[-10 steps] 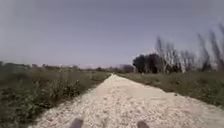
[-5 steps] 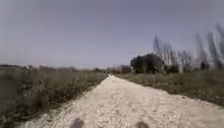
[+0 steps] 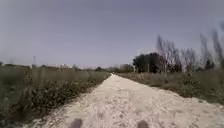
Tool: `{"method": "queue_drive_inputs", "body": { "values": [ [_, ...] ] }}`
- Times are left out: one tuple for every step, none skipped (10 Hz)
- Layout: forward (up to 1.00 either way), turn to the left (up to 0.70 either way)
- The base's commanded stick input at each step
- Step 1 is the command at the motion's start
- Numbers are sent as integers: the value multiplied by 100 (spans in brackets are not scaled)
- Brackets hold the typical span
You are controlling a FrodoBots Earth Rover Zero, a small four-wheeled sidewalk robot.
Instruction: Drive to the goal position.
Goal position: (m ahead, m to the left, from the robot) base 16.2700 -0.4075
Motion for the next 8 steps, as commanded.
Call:
{"method": "queue_drive_inputs", "body": {
  "values": [
    [66,-23],
    [66,-16],
    [66,0],
    [66,0],
    [66,0],
    [66,0],
    [66,0],
    [66,0]
  ]
}}
